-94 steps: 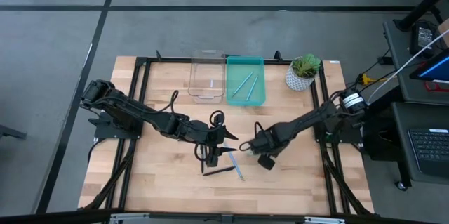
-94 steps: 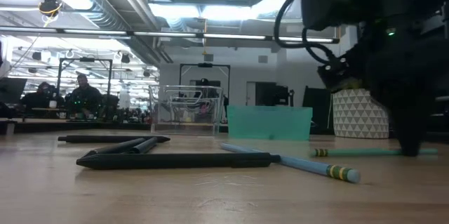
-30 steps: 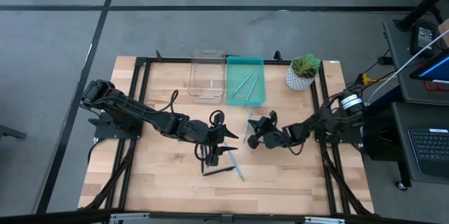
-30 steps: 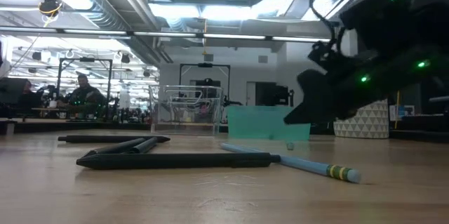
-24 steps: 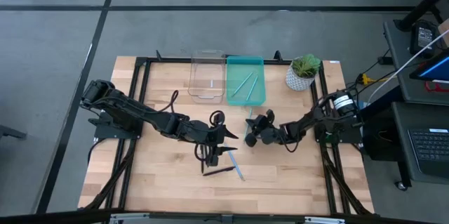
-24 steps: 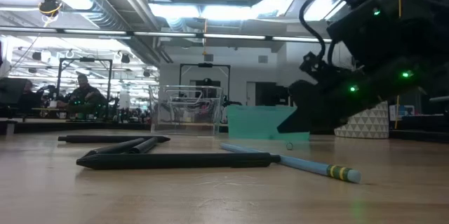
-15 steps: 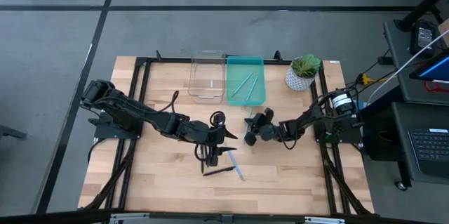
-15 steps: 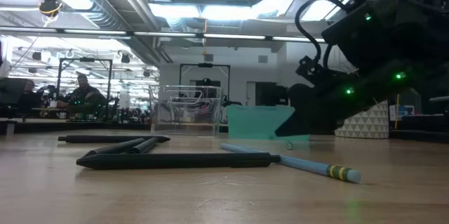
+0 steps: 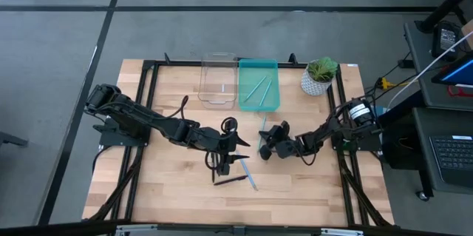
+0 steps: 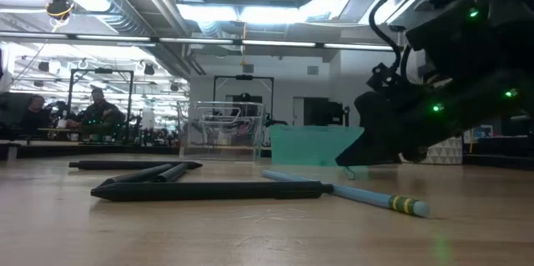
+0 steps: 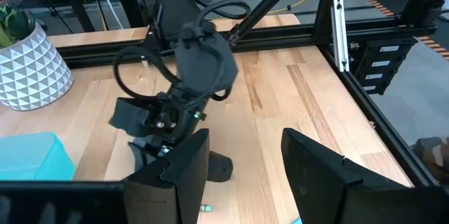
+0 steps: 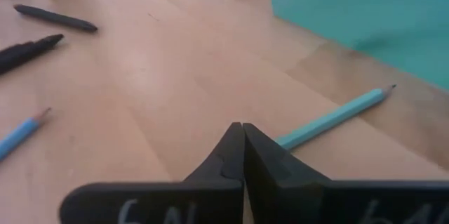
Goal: Sort pens & pencils
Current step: Put the light blue pencil into the light blue bin
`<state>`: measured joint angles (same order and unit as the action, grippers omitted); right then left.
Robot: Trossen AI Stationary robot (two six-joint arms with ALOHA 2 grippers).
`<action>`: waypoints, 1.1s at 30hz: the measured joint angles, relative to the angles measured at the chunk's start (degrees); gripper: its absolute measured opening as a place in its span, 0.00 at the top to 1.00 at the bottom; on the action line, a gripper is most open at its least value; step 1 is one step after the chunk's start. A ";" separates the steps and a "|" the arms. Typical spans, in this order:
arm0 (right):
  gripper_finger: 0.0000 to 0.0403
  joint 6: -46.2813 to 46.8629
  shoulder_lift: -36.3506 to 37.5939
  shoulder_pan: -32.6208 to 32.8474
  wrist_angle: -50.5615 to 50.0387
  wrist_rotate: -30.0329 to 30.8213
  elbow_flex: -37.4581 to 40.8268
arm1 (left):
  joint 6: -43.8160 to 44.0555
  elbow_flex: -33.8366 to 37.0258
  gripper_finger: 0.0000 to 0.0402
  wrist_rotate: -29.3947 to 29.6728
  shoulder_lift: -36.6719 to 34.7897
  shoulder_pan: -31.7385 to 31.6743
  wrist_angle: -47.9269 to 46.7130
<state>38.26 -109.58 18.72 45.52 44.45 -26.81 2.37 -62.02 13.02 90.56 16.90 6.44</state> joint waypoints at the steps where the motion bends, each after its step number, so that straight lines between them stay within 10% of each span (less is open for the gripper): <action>1: 1.00 0.63 -0.02 0.40 -0.02 0.02 0.00 | 0.00 0.00 0.57 0.00 0.00 -0.01 -0.01; 20: 1.00 2.06 0.55 9.37 -6.99 13.27 -5.31 | -0.02 0.00 0.57 0.00 0.00 0.02 0.17; 33: 1.00 -7.55 9.09 -5.06 -17.16 -4.61 -7.37 | -0.02 0.00 0.57 -0.01 0.00 0.00 -0.44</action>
<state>30.71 -100.49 13.65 28.36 39.84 -34.17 2.35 -62.02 13.00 90.56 16.91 5.99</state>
